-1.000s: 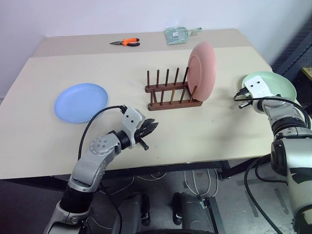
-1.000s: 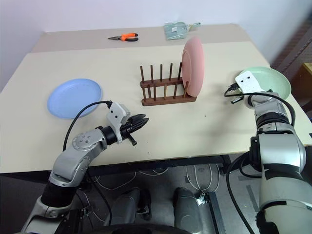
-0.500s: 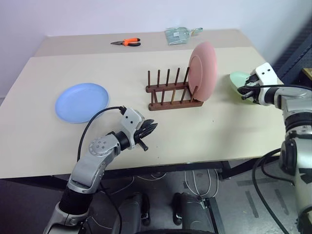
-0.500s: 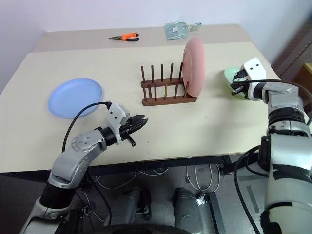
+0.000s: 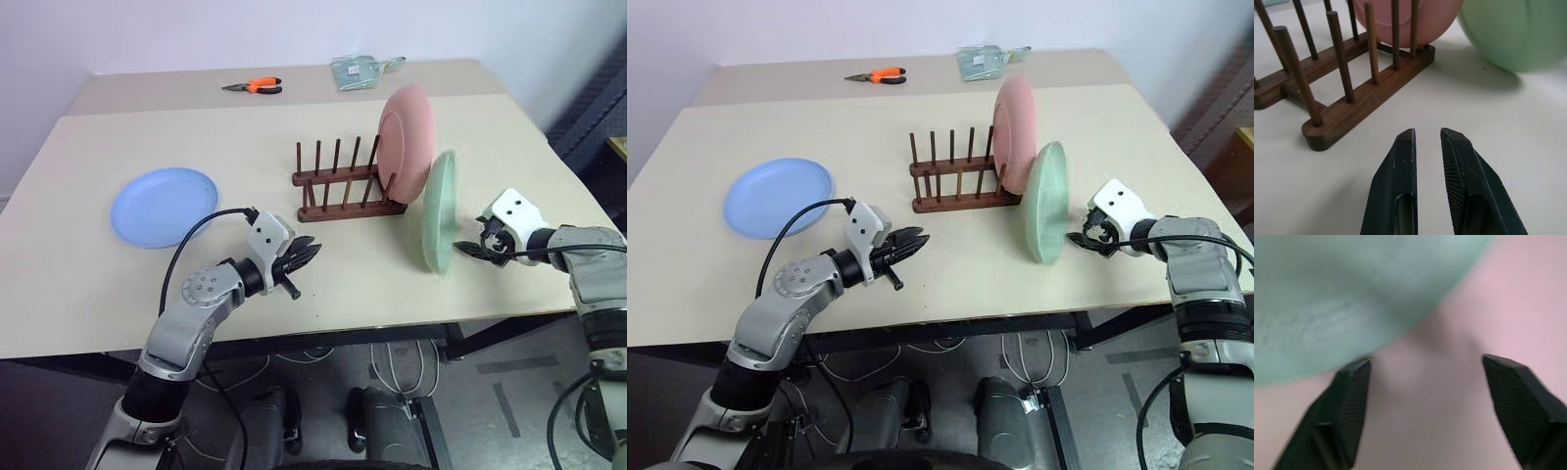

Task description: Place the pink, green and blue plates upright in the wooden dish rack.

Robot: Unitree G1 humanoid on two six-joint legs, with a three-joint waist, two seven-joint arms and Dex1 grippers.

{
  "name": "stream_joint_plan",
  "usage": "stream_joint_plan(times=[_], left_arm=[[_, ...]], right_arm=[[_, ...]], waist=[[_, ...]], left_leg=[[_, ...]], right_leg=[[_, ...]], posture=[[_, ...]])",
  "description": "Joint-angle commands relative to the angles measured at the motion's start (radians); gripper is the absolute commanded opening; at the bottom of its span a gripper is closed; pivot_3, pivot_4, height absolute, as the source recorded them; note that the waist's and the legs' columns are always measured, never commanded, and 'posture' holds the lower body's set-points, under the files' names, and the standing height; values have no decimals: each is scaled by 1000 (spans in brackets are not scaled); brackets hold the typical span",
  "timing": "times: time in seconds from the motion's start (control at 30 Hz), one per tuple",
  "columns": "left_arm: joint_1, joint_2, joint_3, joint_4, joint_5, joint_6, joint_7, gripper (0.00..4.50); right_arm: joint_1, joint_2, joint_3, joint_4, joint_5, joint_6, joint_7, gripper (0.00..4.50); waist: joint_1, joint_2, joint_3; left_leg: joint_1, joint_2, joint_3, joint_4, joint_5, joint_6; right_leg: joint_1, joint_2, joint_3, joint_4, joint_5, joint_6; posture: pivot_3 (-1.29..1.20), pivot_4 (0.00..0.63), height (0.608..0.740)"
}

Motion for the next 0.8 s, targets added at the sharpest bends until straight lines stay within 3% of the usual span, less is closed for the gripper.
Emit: stream_joint_plan(times=[0.03, 0.57, 0.7, 0.8], left_arm=[[0, 2, 12, -21, -6, -17, -4, 794], [-3, -9, 0, 0, 15, -33, 10, 794], [-10, -7, 3, 15, 26, -42, 9, 794], [-7, 4, 13, 17, 25, -46, 1, 794]], right_arm=[[-22, -17, 1, -23, 1, -67, -11, 3446], [1, -58, 8, -91, -1, -63, -4, 3446], [45, -137, -63, -197, 83, -67, 85, 3446], [83, -206, -113, -301, 174, 3, 185, 4325]], waist=[[1, 0, 0], [2, 0, 0], [5, 0, 0], [3, 0, 0]], left_leg=[[0, 0, 0, 0, 0, 0], [0, 0, 0, 0, 0, 0], [0, 0, 0, 0, 0, 0], [0, 0, 0, 0, 0, 1]], right_leg=[[0, 0, 0, 0, 0, 0], [0, 0, 0, 0, 0, 0], [0, 0, 0, 0, 0, 0], [0, -1, 0, 0, 0, 0]], posture=[[0, 150, 740], [0, 150, 740], [0, 150, 740], [0, 150, 740]])
